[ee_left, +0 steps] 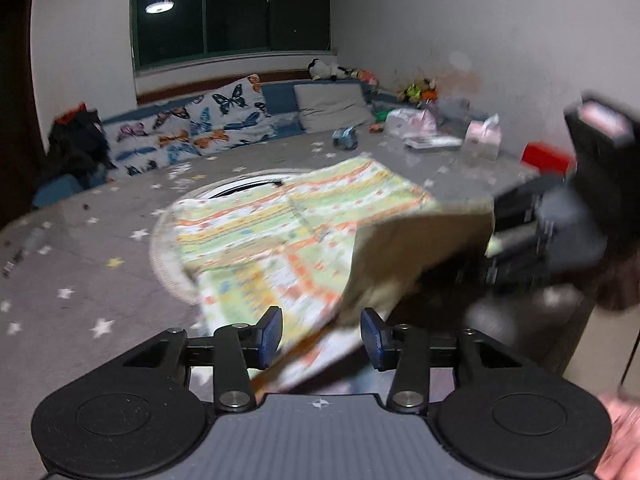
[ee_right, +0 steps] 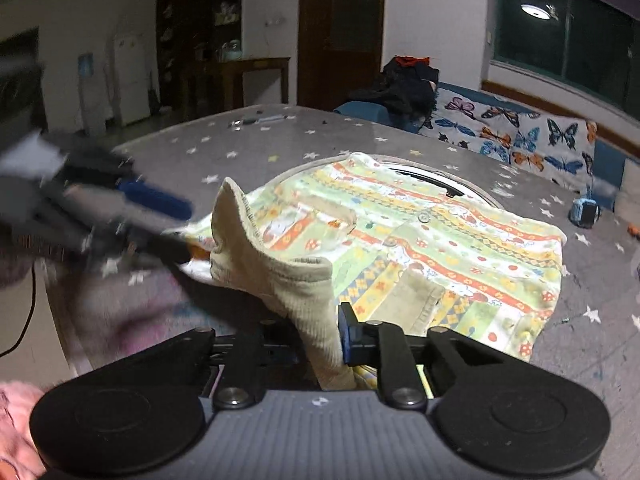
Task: Fold clothes
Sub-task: 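Lift the hem with both grippers and fold it toward the collar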
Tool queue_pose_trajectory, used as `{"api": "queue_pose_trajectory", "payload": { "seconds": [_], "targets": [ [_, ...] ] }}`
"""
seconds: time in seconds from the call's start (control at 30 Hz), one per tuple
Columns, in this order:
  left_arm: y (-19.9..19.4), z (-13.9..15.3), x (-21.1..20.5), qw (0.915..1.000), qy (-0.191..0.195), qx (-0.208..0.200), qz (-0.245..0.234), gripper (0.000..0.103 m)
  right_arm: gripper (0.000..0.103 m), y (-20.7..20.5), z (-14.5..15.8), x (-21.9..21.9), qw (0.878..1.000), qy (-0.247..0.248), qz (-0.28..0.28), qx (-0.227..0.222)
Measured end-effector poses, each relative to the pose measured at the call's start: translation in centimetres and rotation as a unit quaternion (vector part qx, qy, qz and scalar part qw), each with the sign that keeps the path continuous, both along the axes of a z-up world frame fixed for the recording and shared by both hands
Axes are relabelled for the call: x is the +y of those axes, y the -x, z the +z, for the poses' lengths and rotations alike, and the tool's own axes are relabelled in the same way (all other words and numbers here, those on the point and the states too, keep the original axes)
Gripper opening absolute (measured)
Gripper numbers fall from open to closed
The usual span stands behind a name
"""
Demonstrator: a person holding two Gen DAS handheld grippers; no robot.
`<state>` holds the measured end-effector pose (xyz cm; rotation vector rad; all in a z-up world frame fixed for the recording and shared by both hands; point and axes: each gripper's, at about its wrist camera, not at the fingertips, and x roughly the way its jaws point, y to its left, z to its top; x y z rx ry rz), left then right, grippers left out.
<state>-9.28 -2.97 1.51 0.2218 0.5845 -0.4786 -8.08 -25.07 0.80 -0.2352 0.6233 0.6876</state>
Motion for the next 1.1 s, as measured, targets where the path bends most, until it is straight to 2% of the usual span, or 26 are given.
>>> {"api": "queue_pose_trajectory", "payload": {
  "seconds": [0.23,0.43,0.5,0.63,0.7,0.9,1.1],
  "targets": [
    [0.7,-1.8,-1.2,0.9953,-0.084,-0.046,-0.014,0.047,0.016,-0.9,0.6,0.0,1.000,-0.011,-0.012,-0.003],
    [0.5,-3.5,-2.6,0.9837,-0.158,-0.082,-0.023,0.047,0.016,-1.0,1.0,0.1,1.000,-0.015,-0.016,-0.008],
    [0.4,-4.0,-2.6,0.9809,-0.173,-0.086,-0.025,0.043,0.016,-1.0,0.9,0.0,1.000,-0.015,-0.017,-0.008],
    [0.3,-4.2,-1.7,0.9797,-0.179,-0.088,-0.022,0.013,0.016,-0.7,0.5,0.1,1.000,-0.012,-0.018,-0.010],
    [0.3,-4.1,-1.3,0.9800,-0.176,-0.091,-0.019,0.009,0.016,-0.4,0.4,0.2,1.000,-0.009,-0.017,-0.014],
    [2.0,-2.3,-1.1,0.9800,-0.168,-0.098,-0.040,0.007,0.010,1.7,1.2,-0.1,0.999,-0.009,-0.012,-0.031],
    [6.7,1.1,0.1,0.9862,-0.130,-0.057,-0.085,0.007,0.010,6.1,3.7,-1.4,1.000,-0.017,0.012,-0.020]
  ]
}}
